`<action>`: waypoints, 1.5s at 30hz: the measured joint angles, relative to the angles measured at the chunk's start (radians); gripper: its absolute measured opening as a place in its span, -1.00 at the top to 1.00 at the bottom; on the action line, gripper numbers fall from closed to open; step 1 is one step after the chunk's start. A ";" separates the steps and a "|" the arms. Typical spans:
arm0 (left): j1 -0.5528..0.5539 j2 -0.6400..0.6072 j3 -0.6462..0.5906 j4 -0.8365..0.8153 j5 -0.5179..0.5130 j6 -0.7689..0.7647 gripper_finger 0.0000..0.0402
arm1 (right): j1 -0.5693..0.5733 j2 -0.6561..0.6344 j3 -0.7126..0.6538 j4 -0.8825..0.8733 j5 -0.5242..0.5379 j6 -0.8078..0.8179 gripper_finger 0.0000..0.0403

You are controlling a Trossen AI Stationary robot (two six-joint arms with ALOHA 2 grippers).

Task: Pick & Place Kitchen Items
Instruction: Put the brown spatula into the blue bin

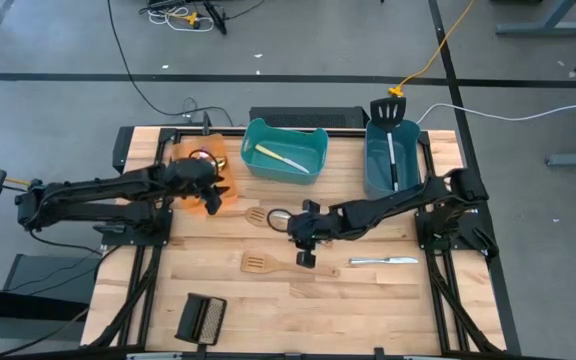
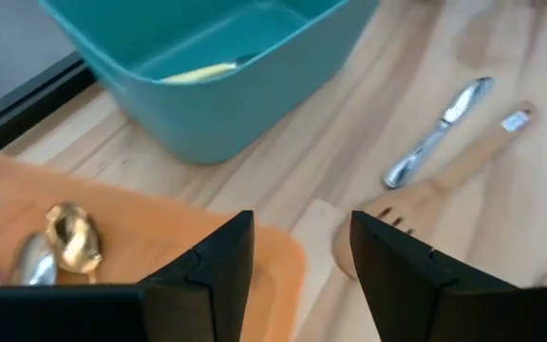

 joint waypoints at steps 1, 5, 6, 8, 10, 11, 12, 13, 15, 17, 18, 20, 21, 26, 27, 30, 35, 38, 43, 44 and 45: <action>-0.012 0.000 0.000 0.001 0.000 0.000 0.10 | 0.001 0.010 0.000 0.000 0.001 0.000 0.57; -0.058 0.000 0.000 0.027 0.000 0.000 0.10 | 0.000 0.046 0.000 0.001 0.054 0.000 0.57; -0.070 0.001 0.000 0.031 0.000 0.001 0.10 | 0.000 0.055 0.000 0.005 0.065 0.000 0.57; -0.092 0.000 0.000 0.042 0.000 0.000 0.10 | -0.003 0.071 -0.001 0.001 0.084 0.000 0.57; -0.112 0.001 0.000 0.043 0.000 0.000 0.10 | -0.007 0.081 -0.001 0.001 0.091 0.001 0.57; -0.123 0.001 0.000 0.044 0.000 0.000 0.10 | -0.008 0.089 -0.001 0.009 0.098 0.000 0.57; -0.133 0.001 0.000 0.048 0.000 0.000 0.10 | -0.010 0.095 0.000 0.017 0.098 0.000 0.57; -0.143 0.001 0.000 0.049 0.000 0.000 0.10 | -0.013 0.103 0.000 0.016 0.098 0.000 0.57; -0.162 0.001 0.000 0.059 0.000 0.000 0.10 | -0.018 0.121 0.000 0.038 0.098 0.000 0.57; -0.180 0.000 0.000 0.073 0.000 0.000 0.10 | -0.025 0.140 0.000 0.047 0.098 0.000 0.57; -0.189 0.001 0.000 0.080 0.000 0.000 0.10 | -0.029 0.150 0.000 0.050 0.098 0.000 0.57; -0.206 0.001 0.000 0.088 0.000 0.000 0.10 | -0.037 0.165 0.000 0.058 0.098 0.000 0.57; -0.214 0.001 0.000 0.093 0.000 0.000 0.10 | -0.043 0.171 0.000 0.058 0.104 0.000 0.57; -0.249 0.001 0.000 0.094 0.000 0.000 0.10 | -0.067 0.198 -0.001 0.060 0.130 0.000 0.57; -0.255 0.001 0.000 0.095 0.000 0.000 0.10 | -0.071 0.203 -0.001 0.068 0.129 0.000 0.57; -0.271 0.001 0.000 0.105 -0.001 0.001 0.10 | -0.084 0.207 -0.001 0.074 0.125 0.000 0.57; -0.287 0.001 0.000 0.109 -0.001 0.001 0.10 | -0.097 0.212 -0.001 0.085 0.121 0.000 0.57; -0.293 0.001 0.000 0.109 -0.001 0.002 0.10 | -0.097 0.218 -0.001 0.094 0.120 0.000 0.57; -0.293 0.001 0.000 0.111 -0.001 0.006 0.10 | -0.098 0.218 -0.001 0.120 0.101 0.008 0.57; -0.293 0.001 0.000 0.112 -0.001 0.010 0.10 | -0.098 0.218 -0.001 0.121 0.099 0.007 0.57; -0.293 0.001 0.000 0.112 -0.001 0.011 0.10 | -0.098 0.218 -0.001 0.123 0.097 0.007 0.57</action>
